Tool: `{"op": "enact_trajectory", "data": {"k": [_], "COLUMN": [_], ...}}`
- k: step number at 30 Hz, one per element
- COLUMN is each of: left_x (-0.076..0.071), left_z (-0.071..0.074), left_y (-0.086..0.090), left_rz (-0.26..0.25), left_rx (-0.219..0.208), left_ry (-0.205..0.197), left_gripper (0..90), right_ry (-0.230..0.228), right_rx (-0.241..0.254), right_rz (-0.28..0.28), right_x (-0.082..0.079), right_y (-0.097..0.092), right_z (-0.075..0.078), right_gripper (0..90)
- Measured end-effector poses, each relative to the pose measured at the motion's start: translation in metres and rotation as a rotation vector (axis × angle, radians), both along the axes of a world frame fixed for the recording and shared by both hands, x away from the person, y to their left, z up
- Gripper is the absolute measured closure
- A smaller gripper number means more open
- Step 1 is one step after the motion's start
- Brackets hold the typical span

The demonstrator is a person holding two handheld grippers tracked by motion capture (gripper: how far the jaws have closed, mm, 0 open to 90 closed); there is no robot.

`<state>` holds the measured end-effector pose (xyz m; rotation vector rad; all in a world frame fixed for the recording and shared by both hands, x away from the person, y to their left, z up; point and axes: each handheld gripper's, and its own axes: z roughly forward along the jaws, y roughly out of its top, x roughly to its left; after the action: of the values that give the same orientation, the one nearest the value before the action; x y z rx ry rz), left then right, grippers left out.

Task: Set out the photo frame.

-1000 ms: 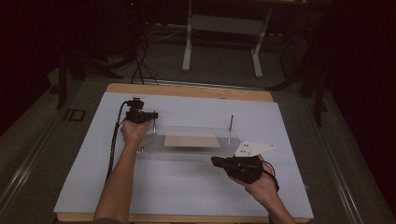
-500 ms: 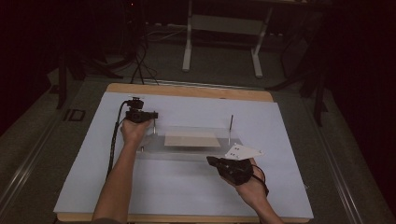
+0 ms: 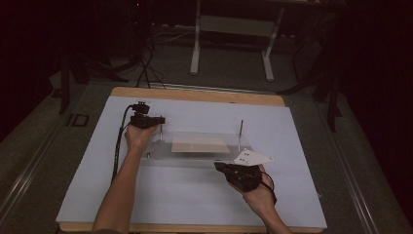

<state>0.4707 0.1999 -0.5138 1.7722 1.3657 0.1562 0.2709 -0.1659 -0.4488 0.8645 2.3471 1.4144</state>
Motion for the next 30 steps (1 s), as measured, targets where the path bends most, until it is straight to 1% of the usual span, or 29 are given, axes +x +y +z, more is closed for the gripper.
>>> {"op": "enact_trajectory", "data": {"k": [1,3,5,7,10,13,15,18,19,21,22,24,26,30], "left_x": [-0.001,-0.006,-0.011,-0.015,-0.023,-0.034,-0.041,-0.051,-0.054,-0.061,-0.063,-0.069,-0.074,-0.085], "left_z": [0.001,0.003,0.005,0.005,0.007,0.010,0.012,0.016,0.017,0.019,0.020,0.021,0.022,0.024], "left_y": [0.001,0.003,0.007,0.010,0.017,0.023,0.027,0.030,0.031,0.033,0.033,0.034,0.034,0.036], "left_rz": [-0.009,-0.020,-0.018,-0.014,-0.009,-0.016,-0.010,-0.027,-0.042,-0.072,-0.079,-0.090,-0.117,-0.143], "left_rx": [-0.009,-0.033,-0.029,-0.035,-0.029,-0.009,-0.013,-0.015,-0.015,-0.004,0.000,0.010,-0.003,-0.010], "left_ry": [-0.014,-0.056,-0.078,-0.088,-0.111,-0.145,-0.168,-0.198,-0.198,-0.207,-0.210,-0.228,-0.238,-0.262], "left_gripper": [75.5,73.4,71.0,70.7,70.1,69.6,69.1,68.6,69.0,72.3,72.3,72.3,72.9,74.5], "right_ry": [0.001,0.003,0.001,0.000,-0.004,-0.002,0.000,-0.002,-0.001,0.001,-0.001,-0.002,-0.003,-0.001], "right_rx": [0.003,0.006,0.010,0.011,0.013,0.017,0.019,0.018,0.020,0.020,0.020,0.021,0.023,0.027], "right_rz": [-0.001,-0.002,-0.004,-0.007,-0.011,-0.018,-0.018,-0.021,-0.023,-0.025,-0.025,-0.024,-0.028,-0.031], "right_x": [0.000,0.001,0.002,0.002,0.003,0.004,0.005,0.006,0.006,0.007,0.008,0.009,0.009,0.012], "right_y": [0.000,0.000,0.000,-0.001,-0.002,-0.003,-0.003,-0.003,-0.003,-0.003,-0.002,-0.003,-0.003,-0.003], "right_z": [0.000,0.001,0.002,0.003,0.004,0.005,0.005,0.006,0.006,0.007,0.007,0.008,0.008,0.010], "right_gripper": [90.0,90.0,90.0,90.0,90.0,90.0,90.0,90.0,90.0,90.0,90.0,90.0,90.0,90.0]}}
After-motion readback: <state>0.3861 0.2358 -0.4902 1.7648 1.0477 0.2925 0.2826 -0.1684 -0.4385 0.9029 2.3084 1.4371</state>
